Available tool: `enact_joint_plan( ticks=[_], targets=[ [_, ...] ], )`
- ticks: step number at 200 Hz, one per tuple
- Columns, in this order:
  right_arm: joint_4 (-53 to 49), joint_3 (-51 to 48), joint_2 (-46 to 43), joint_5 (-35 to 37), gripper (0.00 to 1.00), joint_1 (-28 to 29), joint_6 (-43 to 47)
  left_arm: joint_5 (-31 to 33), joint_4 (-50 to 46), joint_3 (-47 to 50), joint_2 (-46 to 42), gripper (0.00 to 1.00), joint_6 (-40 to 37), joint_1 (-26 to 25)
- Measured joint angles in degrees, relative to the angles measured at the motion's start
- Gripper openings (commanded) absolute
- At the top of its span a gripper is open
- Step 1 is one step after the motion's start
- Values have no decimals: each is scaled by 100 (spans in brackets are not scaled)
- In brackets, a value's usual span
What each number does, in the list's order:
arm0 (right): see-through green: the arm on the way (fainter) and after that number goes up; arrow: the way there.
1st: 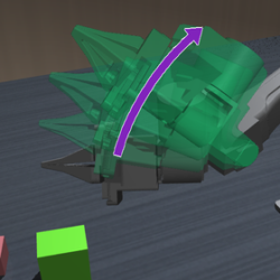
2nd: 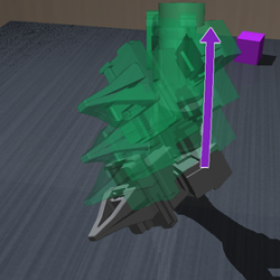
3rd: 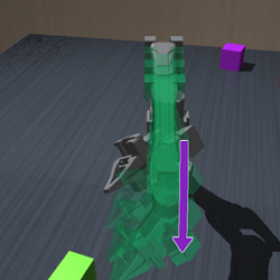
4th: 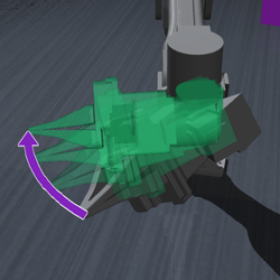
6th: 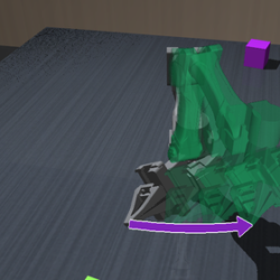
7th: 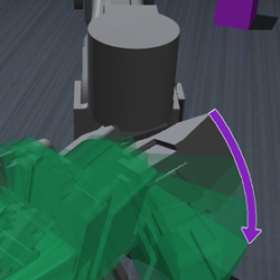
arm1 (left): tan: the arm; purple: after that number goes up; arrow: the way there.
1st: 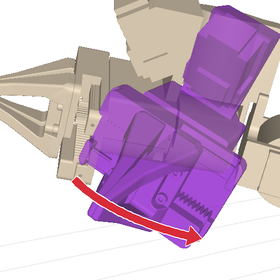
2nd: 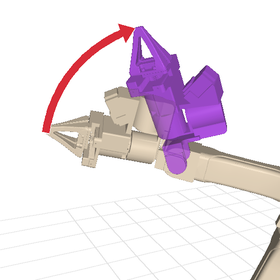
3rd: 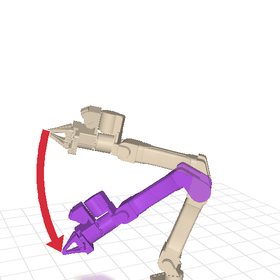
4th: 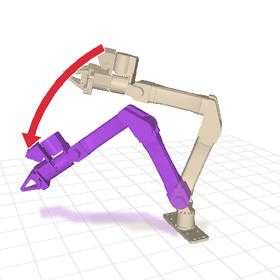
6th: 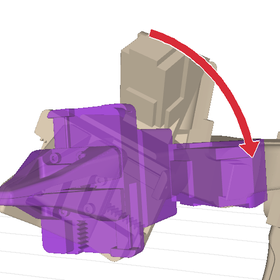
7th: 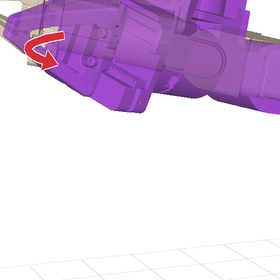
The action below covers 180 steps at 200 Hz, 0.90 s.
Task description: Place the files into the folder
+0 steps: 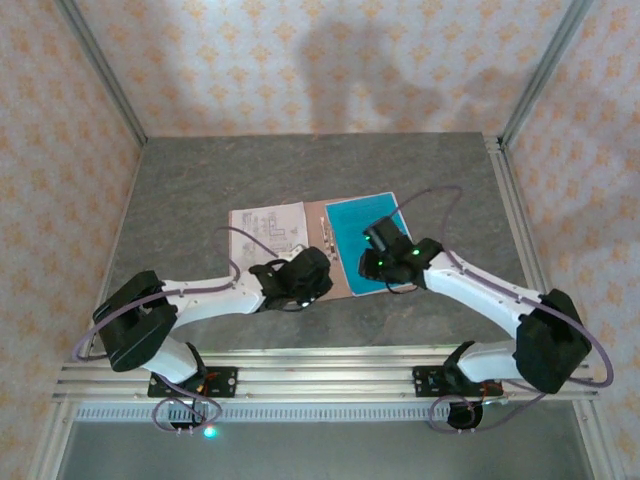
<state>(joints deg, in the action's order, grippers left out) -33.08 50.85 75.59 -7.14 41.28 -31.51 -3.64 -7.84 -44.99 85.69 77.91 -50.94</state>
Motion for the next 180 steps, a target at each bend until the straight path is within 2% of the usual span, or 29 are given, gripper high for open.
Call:
enact_joint_plan(
  ticks=[34,68,119,180],
  targets=[
    [-494,638,780,374,32,765,629,103,-466,483,-229,6,-328,470],
    [-734,1067,1615,643,35,1161,1178,118,-728,949,-697,6,-597,881],
    [-1001,1110,1991,804,34,1283,1576,114,-955,1329,-1121,6,-822,1202],
    [-1040,1176,2374,817,28,1285,1751,114,-973,1432,-1145,5,-905,1285]
  ],
)
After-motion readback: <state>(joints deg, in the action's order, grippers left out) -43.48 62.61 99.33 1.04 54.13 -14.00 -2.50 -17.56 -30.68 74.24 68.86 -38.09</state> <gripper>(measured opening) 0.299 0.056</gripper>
